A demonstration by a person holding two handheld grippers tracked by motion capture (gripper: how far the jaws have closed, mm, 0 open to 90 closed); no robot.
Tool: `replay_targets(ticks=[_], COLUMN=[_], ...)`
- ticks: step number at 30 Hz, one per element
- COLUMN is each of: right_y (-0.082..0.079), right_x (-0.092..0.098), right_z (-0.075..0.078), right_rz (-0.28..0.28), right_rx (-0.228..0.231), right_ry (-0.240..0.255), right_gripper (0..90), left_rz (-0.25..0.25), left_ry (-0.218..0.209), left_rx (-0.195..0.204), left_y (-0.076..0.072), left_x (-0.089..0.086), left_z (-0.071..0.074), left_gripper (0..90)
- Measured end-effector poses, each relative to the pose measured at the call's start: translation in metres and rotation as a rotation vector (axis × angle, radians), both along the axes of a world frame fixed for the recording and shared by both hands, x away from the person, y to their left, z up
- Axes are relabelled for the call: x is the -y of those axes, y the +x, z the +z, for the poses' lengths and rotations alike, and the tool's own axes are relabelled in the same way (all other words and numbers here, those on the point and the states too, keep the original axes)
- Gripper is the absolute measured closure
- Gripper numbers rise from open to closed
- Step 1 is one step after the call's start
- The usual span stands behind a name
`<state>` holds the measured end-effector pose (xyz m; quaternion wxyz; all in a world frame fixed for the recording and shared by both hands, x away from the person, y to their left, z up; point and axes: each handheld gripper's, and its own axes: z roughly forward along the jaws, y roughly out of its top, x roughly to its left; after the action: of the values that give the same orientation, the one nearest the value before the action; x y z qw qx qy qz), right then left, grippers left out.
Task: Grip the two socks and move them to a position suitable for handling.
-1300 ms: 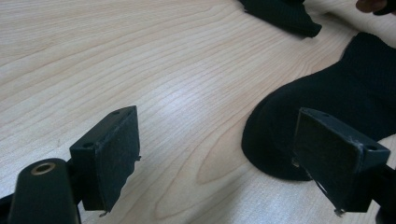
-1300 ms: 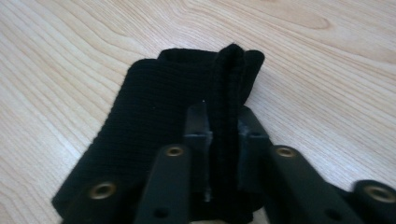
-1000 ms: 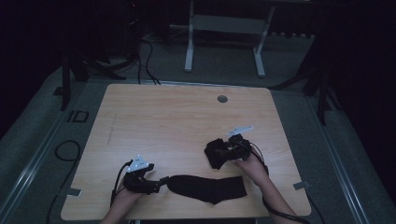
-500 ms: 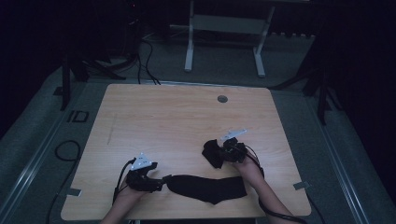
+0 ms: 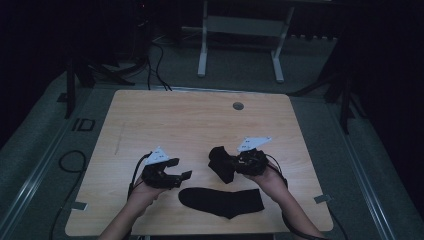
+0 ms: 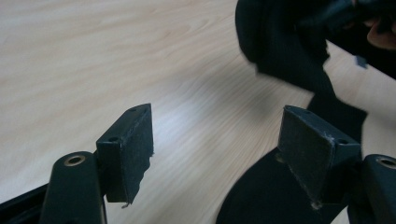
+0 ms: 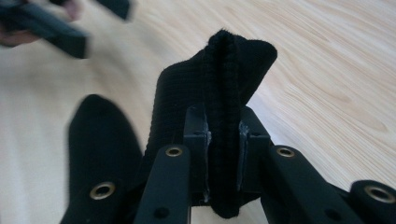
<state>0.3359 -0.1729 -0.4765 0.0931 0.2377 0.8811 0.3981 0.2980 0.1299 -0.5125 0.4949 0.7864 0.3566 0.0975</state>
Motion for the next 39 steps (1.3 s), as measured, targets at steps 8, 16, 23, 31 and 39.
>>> replay_targets(ticks=[8, 16, 23, 31, 39], right_y=[-0.023, -0.025, -0.024, -0.020, -0.020], right_x=[-0.011, -0.012, -0.010, -0.001, 0.005], right_z=[0.009, 0.009, 0.009, 0.011, 0.019], right_rz=[0.096, 0.109, 0.105, 0.086, 0.066], right_rx=[0.031, 0.048, 0.053, 0.038, 0.046], right_ry=[-0.011, -0.026, -0.017, 0.022, 0.066], right_gripper=[77.3, 77.3, 77.2, 76.7, 76.1], left_rz=[-0.145, -0.258, -0.244, -0.188, -0.192], left_ry=[0.012, -0.048, -0.075, 0.022, 0.077], left_rx=[-0.016, -0.053, -0.094, -0.035, -0.010], left_y=[0.016, 0.023, 0.025, 0.017, 0.013], left_x=[0.018, 0.025, 0.029, 0.030, 0.033], left_z=[0.015, 0.011, 0.011, 0.018, 0.025], left_gripper=[39.7, 51.3, 84.4, 89.3, 89.3])
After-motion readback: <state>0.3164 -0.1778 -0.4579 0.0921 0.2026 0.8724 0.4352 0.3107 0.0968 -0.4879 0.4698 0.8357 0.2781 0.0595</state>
